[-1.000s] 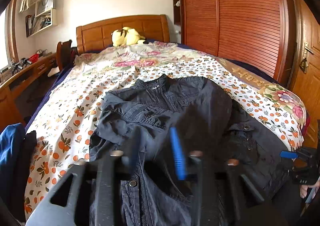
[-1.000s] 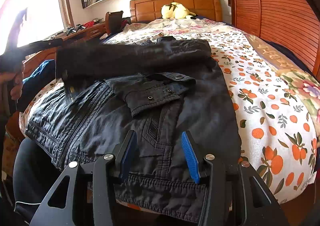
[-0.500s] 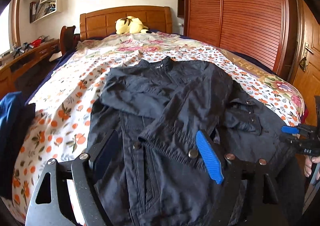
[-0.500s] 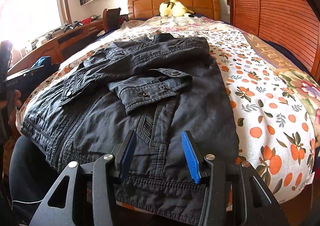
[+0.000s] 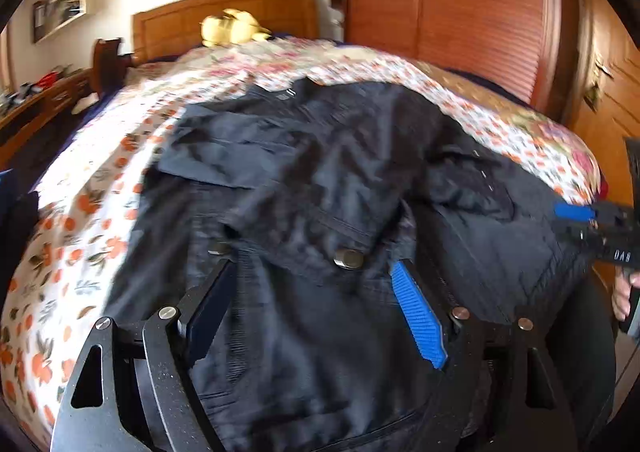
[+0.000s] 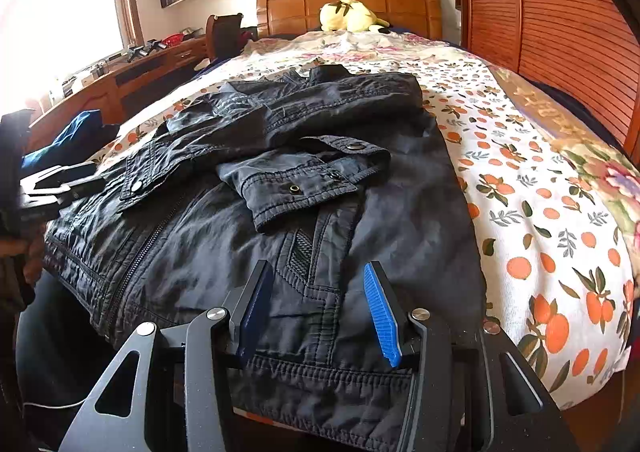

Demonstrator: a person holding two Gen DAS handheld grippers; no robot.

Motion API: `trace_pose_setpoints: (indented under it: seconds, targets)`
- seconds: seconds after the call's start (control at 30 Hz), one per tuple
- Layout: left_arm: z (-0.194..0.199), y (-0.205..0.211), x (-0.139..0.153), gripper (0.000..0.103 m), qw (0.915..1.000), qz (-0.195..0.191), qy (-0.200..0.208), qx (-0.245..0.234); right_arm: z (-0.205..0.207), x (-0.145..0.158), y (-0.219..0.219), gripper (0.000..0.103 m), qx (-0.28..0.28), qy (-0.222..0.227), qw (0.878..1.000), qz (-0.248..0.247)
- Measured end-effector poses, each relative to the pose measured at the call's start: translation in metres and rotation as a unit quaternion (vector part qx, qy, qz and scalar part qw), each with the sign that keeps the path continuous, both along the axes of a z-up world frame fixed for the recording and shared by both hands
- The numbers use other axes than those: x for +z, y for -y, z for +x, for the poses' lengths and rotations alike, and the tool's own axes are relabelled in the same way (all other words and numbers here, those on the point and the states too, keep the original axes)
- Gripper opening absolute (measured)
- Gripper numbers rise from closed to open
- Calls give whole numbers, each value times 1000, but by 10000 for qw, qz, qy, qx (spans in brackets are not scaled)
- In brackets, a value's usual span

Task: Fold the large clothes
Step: 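Close the left tool on the side edge of the dark jacket, then lift the jacket side with the left tool and fold it over the body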

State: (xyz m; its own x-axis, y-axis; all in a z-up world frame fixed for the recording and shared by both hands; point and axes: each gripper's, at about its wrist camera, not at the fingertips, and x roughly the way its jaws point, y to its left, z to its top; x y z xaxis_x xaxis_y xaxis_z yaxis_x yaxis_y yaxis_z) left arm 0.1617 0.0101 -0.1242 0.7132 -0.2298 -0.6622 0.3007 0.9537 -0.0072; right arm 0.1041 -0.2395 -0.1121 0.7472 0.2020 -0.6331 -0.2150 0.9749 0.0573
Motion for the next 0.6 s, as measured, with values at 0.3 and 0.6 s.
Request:
trace_pose_setpoints:
  seconds: [0.3,0.6]
  targets:
    - [37,43,-28,66,9944,861,-383,-486,-6,7,8,49,-21,136,9999,59]
    - [46,40,44,9,9934,1081,22,-392,-18,13,25,49,-176,283,9992,204]
